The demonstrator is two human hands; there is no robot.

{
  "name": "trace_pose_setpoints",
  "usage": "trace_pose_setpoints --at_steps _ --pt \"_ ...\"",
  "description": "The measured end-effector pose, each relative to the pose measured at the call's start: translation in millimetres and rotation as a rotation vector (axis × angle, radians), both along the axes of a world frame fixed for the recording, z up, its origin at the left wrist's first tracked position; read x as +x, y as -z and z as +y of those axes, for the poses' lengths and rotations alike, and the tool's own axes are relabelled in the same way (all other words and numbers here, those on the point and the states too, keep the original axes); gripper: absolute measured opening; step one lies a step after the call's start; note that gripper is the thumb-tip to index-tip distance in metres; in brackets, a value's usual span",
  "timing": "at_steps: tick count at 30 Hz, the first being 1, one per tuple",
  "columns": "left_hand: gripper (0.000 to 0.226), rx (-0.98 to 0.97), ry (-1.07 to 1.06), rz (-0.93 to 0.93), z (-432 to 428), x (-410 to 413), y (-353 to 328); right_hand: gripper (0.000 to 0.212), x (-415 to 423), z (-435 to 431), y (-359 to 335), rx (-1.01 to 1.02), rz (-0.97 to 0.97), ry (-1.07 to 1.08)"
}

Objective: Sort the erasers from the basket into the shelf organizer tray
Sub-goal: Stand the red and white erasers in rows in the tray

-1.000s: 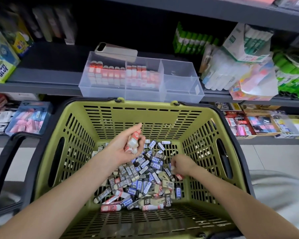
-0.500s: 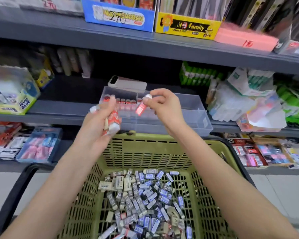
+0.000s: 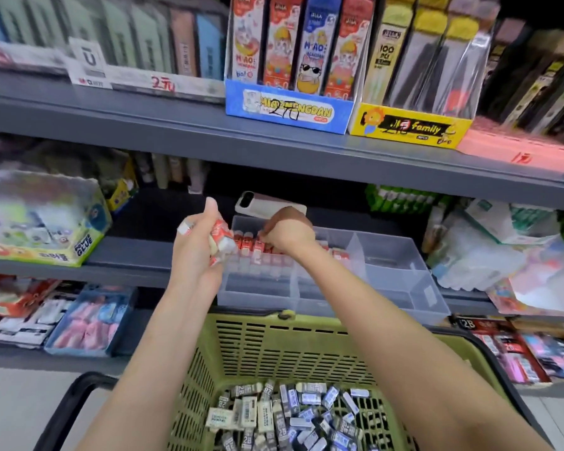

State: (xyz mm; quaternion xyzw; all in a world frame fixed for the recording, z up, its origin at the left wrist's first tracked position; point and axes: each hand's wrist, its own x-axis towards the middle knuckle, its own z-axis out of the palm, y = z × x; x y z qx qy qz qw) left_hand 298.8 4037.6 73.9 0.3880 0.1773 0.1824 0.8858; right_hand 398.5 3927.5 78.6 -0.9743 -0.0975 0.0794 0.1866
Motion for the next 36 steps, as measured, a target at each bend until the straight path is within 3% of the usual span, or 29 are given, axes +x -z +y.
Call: trace_pose_setpoints --at_steps 5,7,9,11,12,15,18,22,24,25,27,29,31,34,36 --pt "0.033 -0.015 0.010 -0.013 4.8 1.3 6.2 0.027 -5.2 1.1 -2.7 -0.102 0.024 -0.125" --pt "0.035 0.004 0.015 -0.019 5.1 -1.1 5.2 0.026 -17.1 -2.3 -11.6 -0.056 -0.081 -0.140" --pt "0.039 0.065 -0.005 0.003 3.2 -4.2 3.6 0.026 -35.9 -6.7 -21.6 0.222 -0.140 -0.145" --pt "0.043 0.137 -0.058 0.007 0.1 -7.5 0.9 0.029 -63.6 -9.7 -31.3 0.607 0.087 -0.183" --pt "0.043 0.170 -0.086 -0.004 -1.8 -9.2 -0.4 0.027 -77.4 -10.3 -33.1 0.697 0.200 -0.207" --pt "0.033 0.266 -0.160 -0.024 -7.9 -15.4 -5.5 0.023 -99.3 -11.8 -27.4 0.756 0.244 -0.168" --pt "0.026 0.424 -0.201 -0.061 -15.5 -22.8 -7.6 0.010 -103.6 -24.4 -21.8 0.966 0.176 -0.039" --pt "0.026 0.572 -0.073 -0.058 -37.2 -29.0 -14.3 0.012 -100.5 -64.2 -19.7 1.333 0.226 -0.033" --pt "0.034 0.538 0.002 -0.042 -49.0 -30.5 -17.6 0.012 -85.9 -88.1 -20.4 1.414 0.211 0.070" --pt "0.039 0.461 0.035 -0.036 -52.6 -30.2 -18.8 0.009 -74.9 -99.9 -20.8 1.363 0.142 0.163" --pt "0.046 0.266 0.103 0.007 -54.8 -27.8 -21.4 0.004 -50.2 -120.3 -19.1 1.068 -0.043 0.292" --pt "0.048 0.068 0.180 0.095 -55.1 -24.7 -26.2 0.018 -28.1 -132.3 -14.6 0.798 -0.145 0.324" --pt "0.046 -0.178 0.226 0.184 -56.7 -21.0 -29.3 0.029 -12.6 -138.9 -12.8 0.597 -0.155 0.314" --pt "0.034 -0.491 0.249 0.203 -59.6 -18.2 -30.4 0.018 2.5 -138.1 -15.8 0.335 -0.069 0.214" --pt "0.025 -0.583 0.264 0.179 -60.0 -18.5 -29.0 0.010 8.5 -133.8 -16.7 0.252 -0.007 0.148"
